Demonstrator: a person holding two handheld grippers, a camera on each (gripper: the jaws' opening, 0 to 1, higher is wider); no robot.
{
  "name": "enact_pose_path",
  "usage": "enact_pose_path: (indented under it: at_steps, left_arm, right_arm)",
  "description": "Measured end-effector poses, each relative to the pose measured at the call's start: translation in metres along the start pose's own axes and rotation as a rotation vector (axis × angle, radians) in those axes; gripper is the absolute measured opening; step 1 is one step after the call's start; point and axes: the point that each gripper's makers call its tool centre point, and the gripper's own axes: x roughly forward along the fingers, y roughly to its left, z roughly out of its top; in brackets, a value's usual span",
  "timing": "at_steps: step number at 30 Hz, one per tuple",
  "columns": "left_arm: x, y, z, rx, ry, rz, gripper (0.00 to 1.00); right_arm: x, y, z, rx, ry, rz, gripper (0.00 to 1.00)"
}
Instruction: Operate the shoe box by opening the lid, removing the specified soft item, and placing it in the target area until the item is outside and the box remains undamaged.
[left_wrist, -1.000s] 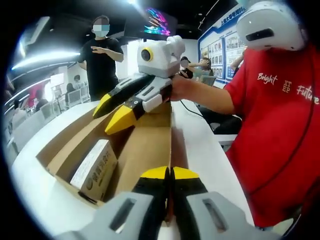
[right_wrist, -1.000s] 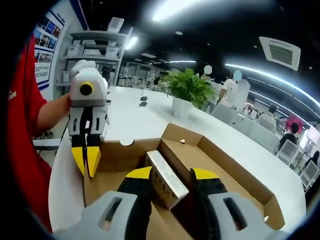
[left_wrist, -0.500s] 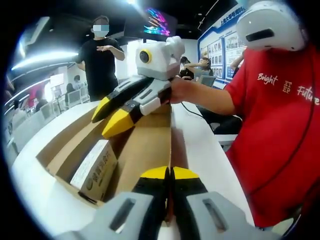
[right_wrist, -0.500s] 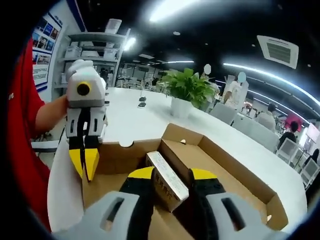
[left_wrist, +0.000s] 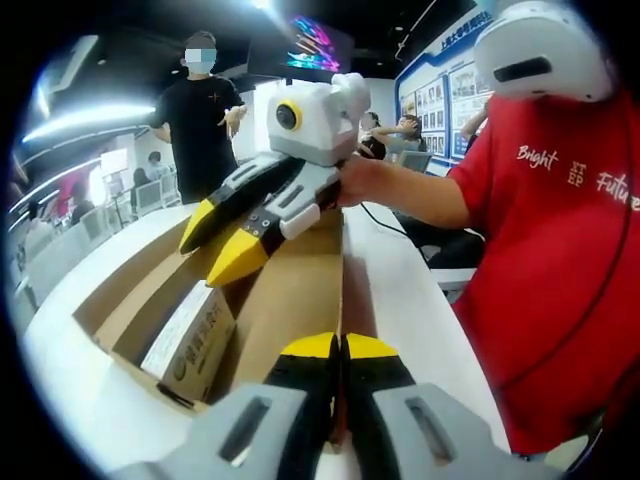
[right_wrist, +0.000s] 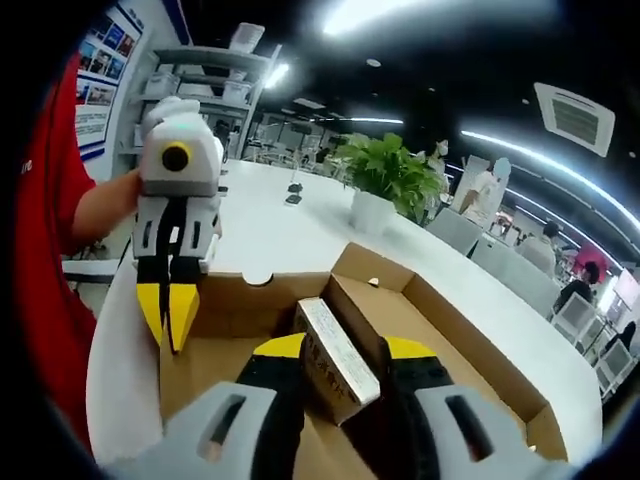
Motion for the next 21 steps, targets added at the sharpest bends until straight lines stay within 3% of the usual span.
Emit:
enact_pose_path:
  at_steps: [5,21]
  left_arm:
    - [0.0,0.0,0.0,0.002,-0.001,0.0,0.01]
    - [0.0,0.0,0.001,0.004,-0.007,0.001,0.01]
  right_arm:
    - [0.005,0.006,-0.001,-0.012,0.002,0.016,0.32]
    - [0.015,0.015,-0.004,-0.102,0.037,0.052,0.3]
